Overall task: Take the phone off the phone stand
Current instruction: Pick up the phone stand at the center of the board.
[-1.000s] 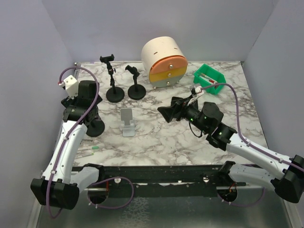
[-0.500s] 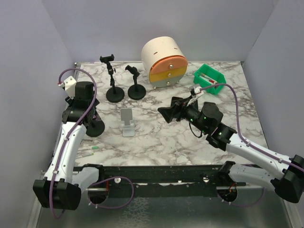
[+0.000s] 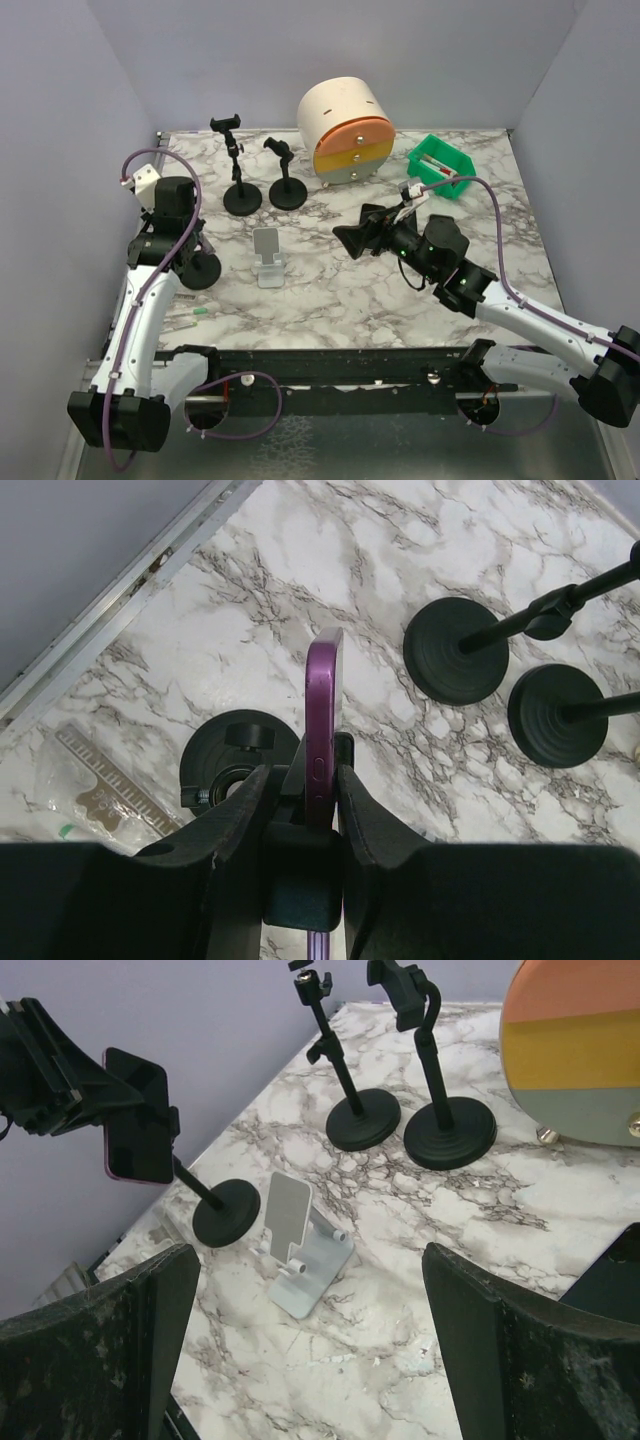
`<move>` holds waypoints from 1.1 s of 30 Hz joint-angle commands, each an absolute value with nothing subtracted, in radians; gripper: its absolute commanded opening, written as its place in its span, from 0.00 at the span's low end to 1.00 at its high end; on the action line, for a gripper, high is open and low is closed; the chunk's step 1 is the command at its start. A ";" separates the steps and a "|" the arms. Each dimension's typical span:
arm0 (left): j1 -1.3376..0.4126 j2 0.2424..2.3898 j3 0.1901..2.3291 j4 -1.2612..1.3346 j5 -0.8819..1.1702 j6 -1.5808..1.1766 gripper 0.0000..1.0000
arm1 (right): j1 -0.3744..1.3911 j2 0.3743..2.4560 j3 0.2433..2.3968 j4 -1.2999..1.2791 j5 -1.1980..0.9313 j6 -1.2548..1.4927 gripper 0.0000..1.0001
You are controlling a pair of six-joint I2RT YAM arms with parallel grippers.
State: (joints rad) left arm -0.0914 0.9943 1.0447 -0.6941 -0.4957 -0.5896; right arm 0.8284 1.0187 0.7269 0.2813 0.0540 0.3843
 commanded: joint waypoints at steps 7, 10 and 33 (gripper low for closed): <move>-0.088 0.942 1.220 -0.764 -0.579 -0.572 0.00 | 0.828 1.007 0.728 0.229 0.069 0.369 0.98; -0.091 0.938 1.285 -0.768 -0.588 -0.559 0.00 | 0.827 1.003 0.737 0.218 0.069 0.362 0.98; -0.106 0.969 1.530 -0.398 0.310 -0.603 0.00 | 0.827 0.844 0.782 0.034 0.090 0.295 0.98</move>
State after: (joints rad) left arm -0.1001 0.9810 1.4975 -0.6754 0.0483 -0.5453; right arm 0.8284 0.8993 0.7509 0.1055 0.0628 0.3191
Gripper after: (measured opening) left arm 0.301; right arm 0.980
